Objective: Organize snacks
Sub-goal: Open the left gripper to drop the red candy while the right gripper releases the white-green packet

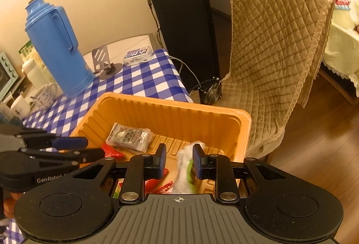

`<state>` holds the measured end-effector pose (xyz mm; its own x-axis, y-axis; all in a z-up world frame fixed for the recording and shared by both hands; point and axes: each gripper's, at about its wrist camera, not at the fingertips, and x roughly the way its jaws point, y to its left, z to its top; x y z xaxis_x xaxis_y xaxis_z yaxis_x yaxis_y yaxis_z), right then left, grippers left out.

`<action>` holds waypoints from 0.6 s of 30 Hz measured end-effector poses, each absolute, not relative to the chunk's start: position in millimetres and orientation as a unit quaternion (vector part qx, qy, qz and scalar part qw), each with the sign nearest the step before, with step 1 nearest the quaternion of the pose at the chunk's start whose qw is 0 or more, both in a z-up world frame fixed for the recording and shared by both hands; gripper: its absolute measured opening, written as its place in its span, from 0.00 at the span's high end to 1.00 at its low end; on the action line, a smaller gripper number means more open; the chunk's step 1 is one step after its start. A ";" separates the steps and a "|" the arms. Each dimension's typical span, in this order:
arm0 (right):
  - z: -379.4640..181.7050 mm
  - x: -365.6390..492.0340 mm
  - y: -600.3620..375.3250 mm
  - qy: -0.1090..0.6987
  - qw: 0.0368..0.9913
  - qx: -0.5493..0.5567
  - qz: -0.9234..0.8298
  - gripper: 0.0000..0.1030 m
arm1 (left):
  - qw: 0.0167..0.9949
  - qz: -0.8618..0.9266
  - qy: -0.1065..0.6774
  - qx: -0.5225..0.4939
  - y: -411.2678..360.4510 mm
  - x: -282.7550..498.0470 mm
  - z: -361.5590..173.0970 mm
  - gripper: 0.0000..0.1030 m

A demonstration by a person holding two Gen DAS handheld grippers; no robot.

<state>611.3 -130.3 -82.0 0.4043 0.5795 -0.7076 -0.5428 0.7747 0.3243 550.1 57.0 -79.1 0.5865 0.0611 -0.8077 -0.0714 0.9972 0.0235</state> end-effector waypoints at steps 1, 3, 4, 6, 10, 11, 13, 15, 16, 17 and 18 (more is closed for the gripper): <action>-82.0 611.4 -131.6 0.433 0.835 0.028 0.338 0.74 | 0.891 0.036 0.453 -0.007 57.4 548.7 -78.7 0.68; -82.5 610.1 -133.4 0.442 0.829 0.036 0.340 0.74 | 0.891 0.032 0.453 -0.009 57.7 546.1 -77.8 0.68; -82.6 608.7 -133.7 0.445 0.828 0.036 0.340 0.74 | 0.891 0.031 0.453 -0.009 57.7 544.6 -77.3 0.68; -83.0 604.8 -134.8 0.449 0.825 0.034 0.342 0.74 | 0.891 0.031 0.452 -0.008 57.3 541.9 -76.2 0.67; -81.2 596.7 -139.0 0.454 0.820 0.037 0.346 0.74 | 0.892 0.029 0.451 -0.009 55.3 537.0 -73.5 0.65; -80.0 594.8 -140.3 0.454 0.820 0.039 0.347 0.73 | 0.892 0.029 0.451 -0.009 54.7 535.7 -72.8 0.65; -76.9 589.9 -142.4 0.452 0.821 0.038 0.346 0.69 | 0.893 0.029 0.450 -0.012 53.4 532.1 -70.7 0.65; -72.2 583.5 -145.7 0.448 0.822 0.038 0.350 0.55 | 0.893 0.029 0.448 -0.014 52.1 528.2 -67.8 0.64; -68.9 579.2 -147.8 0.443 0.823 0.039 0.353 0.47 | 0.894 0.029 0.448 -0.014 51.4 525.2 -65.9 0.63; -65.7 575.1 -150.2 0.438 0.825 0.040 0.355 0.44 | 0.894 0.032 0.447 -0.013 50.5 522.3 -64.1 0.63; -62.9 571.4 -152.7 0.434 0.825 0.043 0.359 0.40 | 0.895 0.035 0.444 -0.012 49.7 518.0 -61.4 0.62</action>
<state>571.4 -152.7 -62.9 0.3655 0.6288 -0.6863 -0.5545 0.7393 0.3820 518.0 49.7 -61.4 0.6034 0.0526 -0.7957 -0.0731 0.9973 0.0105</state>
